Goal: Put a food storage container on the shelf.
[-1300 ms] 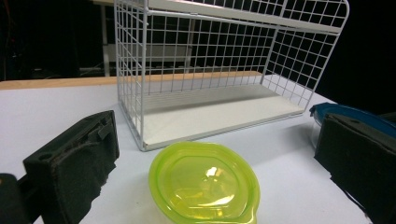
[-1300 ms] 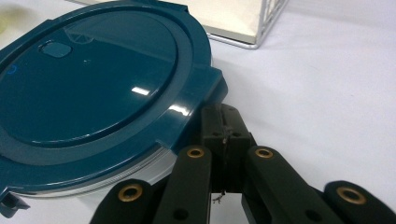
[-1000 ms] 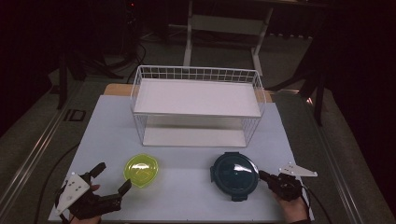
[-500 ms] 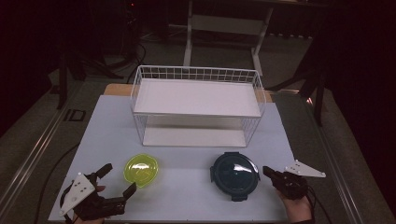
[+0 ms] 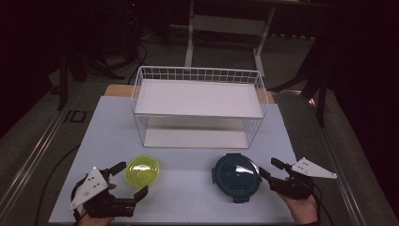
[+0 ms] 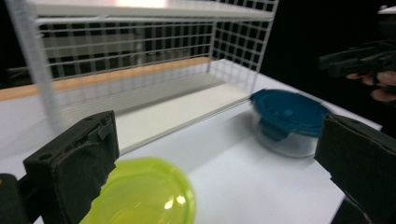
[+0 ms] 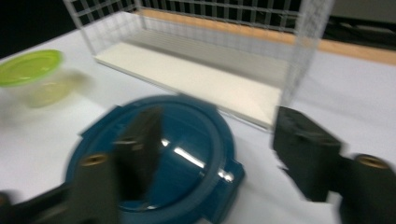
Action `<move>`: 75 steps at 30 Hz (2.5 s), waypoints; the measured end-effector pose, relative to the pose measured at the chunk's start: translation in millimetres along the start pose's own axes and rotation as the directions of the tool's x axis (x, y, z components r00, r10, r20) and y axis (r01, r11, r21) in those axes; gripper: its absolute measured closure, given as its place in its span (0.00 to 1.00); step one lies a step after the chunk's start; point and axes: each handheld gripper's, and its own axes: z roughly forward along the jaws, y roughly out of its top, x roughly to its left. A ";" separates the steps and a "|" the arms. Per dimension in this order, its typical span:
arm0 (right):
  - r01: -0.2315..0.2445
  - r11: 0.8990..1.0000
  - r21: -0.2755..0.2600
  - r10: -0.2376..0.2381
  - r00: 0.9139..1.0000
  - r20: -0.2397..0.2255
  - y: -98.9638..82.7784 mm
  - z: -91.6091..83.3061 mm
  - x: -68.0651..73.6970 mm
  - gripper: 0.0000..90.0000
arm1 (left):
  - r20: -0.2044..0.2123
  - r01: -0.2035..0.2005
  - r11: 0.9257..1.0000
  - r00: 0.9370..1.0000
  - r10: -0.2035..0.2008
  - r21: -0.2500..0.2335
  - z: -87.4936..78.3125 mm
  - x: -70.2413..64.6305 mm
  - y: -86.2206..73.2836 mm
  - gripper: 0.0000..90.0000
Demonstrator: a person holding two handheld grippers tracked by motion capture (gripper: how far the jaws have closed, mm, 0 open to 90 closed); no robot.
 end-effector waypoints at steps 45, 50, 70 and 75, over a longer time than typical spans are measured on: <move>0.082 0.996 -0.024 -0.081 0.996 0.044 4.6 -12.1 19.7 0.11 | 0.242 0.186 0.920 0.929 -0.279 0.346 181.5 -61.2 30.2 0.00; 0.051 0.999 0.000 -0.051 0.999 0.019 -0.6 -8.1 17.5 0.11 | 0.205 0.266 0.863 0.902 -0.380 0.429 196.9 -53.2 16.2 0.00; -0.029 0.998 0.050 0.031 0.999 -0.032 -10.1 -2.2 9.3 0.15 | 0.080 0.465 0.629 0.762 -0.643 0.624 224.1 -37.7 -29.1 0.26; -0.040 0.997 0.058 0.043 0.998 -0.038 -11.1 -2.4 8.4 0.17 | 0.090 0.489 0.599 0.723 -0.685 0.634 226.6 -34.0 -33.7 0.34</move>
